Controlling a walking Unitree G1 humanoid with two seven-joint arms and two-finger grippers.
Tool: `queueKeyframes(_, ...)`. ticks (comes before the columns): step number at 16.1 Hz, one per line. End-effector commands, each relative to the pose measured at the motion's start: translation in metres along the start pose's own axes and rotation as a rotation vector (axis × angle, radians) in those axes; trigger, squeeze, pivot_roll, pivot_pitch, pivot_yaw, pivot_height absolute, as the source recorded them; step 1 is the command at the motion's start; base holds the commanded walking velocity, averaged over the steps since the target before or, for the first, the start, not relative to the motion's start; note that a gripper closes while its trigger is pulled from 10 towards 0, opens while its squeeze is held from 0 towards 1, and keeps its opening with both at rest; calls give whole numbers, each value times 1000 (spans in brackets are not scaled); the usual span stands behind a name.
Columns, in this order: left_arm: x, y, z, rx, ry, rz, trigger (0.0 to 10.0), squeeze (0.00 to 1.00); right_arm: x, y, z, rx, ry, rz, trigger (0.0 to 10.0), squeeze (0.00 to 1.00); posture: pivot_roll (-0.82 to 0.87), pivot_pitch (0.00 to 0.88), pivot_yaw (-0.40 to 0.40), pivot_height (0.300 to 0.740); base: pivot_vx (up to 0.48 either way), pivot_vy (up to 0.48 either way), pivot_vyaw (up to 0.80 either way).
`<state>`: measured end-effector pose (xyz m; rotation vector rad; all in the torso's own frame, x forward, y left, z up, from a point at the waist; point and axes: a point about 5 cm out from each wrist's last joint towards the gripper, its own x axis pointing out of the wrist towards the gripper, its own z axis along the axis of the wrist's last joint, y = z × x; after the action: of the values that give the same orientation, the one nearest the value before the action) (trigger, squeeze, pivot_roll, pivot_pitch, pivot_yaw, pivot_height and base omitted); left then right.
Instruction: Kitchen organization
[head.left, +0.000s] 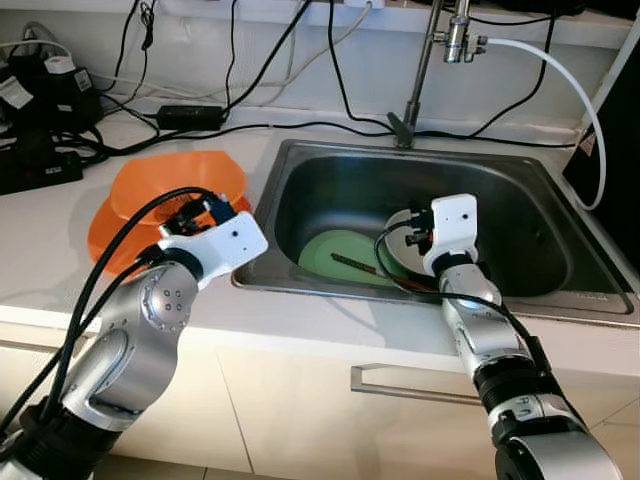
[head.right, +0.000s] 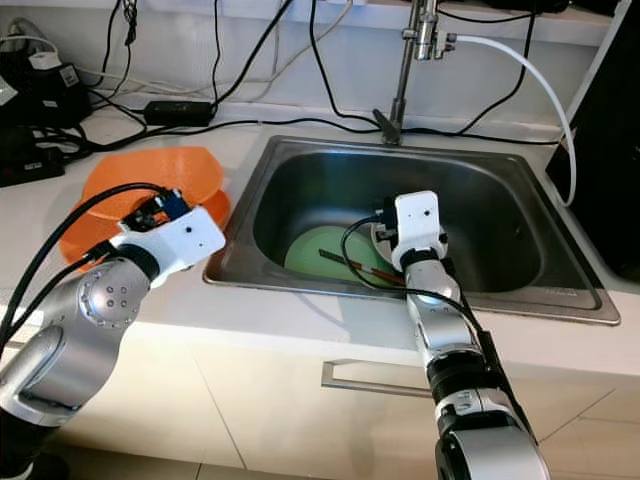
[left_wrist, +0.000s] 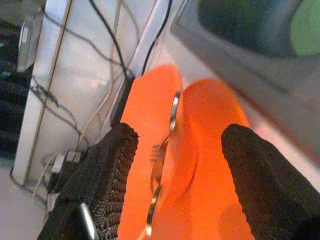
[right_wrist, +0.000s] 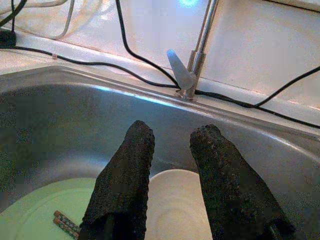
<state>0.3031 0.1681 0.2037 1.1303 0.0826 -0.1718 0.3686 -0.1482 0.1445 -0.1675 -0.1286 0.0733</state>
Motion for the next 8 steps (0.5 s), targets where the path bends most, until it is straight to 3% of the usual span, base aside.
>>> queueKeyframes(1, 4, -1, 2, 15, -2, 17, 10000, 0, 1, -4, 4, -5, -11, -4, 10000, 0, 142, 0, -39, 740, 0, 0, 0)
queueKeyframes(8, 13, -8, 7, 19, -14, 44, 10000, 0, -1, -2, 4, 0, -12, -3, 10000, 0, 131, 0, -38, 740, 0, 0, 0)
